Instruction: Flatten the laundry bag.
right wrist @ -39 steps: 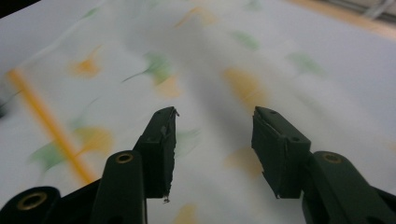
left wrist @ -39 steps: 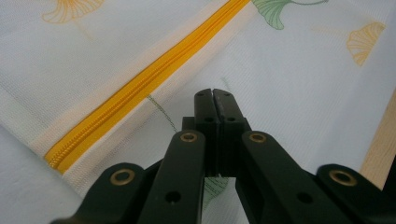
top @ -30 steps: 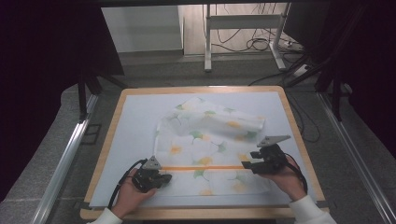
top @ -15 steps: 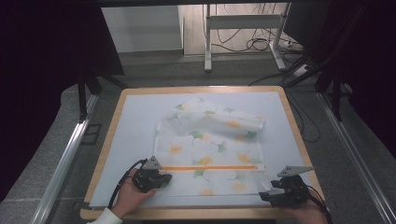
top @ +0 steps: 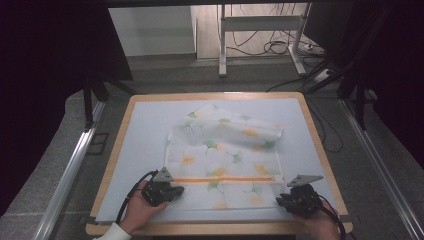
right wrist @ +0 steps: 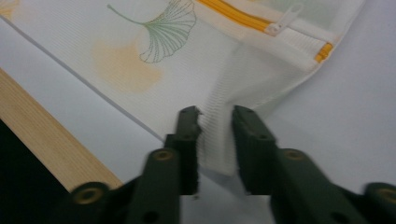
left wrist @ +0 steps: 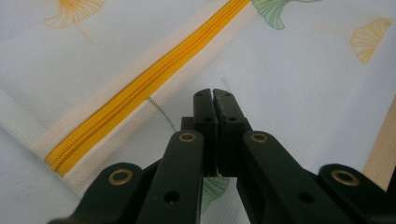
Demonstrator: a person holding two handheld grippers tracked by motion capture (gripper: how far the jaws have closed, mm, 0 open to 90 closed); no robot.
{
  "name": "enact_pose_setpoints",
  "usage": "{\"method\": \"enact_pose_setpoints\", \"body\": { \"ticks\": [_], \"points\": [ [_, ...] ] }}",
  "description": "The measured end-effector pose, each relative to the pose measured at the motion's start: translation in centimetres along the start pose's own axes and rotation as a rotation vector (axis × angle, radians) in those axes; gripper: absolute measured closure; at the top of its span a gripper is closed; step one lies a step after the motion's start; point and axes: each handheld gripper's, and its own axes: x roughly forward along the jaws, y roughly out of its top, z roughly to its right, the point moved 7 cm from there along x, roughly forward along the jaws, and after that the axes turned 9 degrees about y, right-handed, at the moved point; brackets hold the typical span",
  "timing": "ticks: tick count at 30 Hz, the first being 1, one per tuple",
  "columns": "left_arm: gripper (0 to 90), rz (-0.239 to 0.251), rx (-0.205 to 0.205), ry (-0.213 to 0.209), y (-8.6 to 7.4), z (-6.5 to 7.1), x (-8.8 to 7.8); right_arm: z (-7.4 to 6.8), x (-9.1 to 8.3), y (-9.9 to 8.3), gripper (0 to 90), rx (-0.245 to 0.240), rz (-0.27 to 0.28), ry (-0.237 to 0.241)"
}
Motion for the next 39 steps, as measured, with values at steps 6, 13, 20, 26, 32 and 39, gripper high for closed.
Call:
{"method": "enact_pose_setpoints", "body": {
  "ticks": [6, 13, 20, 26, 32, 39],
  "points": [
    [88.0, 0.003, -0.004, 0.009, 0.0, 0.1, -0.1, -0.6, -0.4, 0.0, 87.6, -0.028, 0.014, 0.039],
    [89.7, 0.043, -0.015, -0.025, 0.6, 0.5, -1.3, -5.7, -3.4, -2.4, 87.6, -0.092, 0.077, 0.191],
    [89.7, 0.027, 0.007, -0.019, 0.8, 0.8, -0.8, -4.6, -3.6, -3.9, 87.5, -0.033, 0.082, 0.138],
    [89.3, 0.026, -0.013, -0.002, 0.9, 0.1, -0.5, -1.0, -2.6, -1.5, 87.7, -0.009, 0.104, 0.039],
    [89.2, 0.022, -0.005, 0.019, 0.8, -0.2, -0.5, 1.5, -0.9, 1.8, 87.6, -0.029, 0.098, 0.000],
    [89.2, 0.026, -0.009, 0.029, 0.7, -0.4, -0.6, 2.7, -1.7, 0.2, 87.4, 0.007, 0.101, -0.034]
  ]
}}
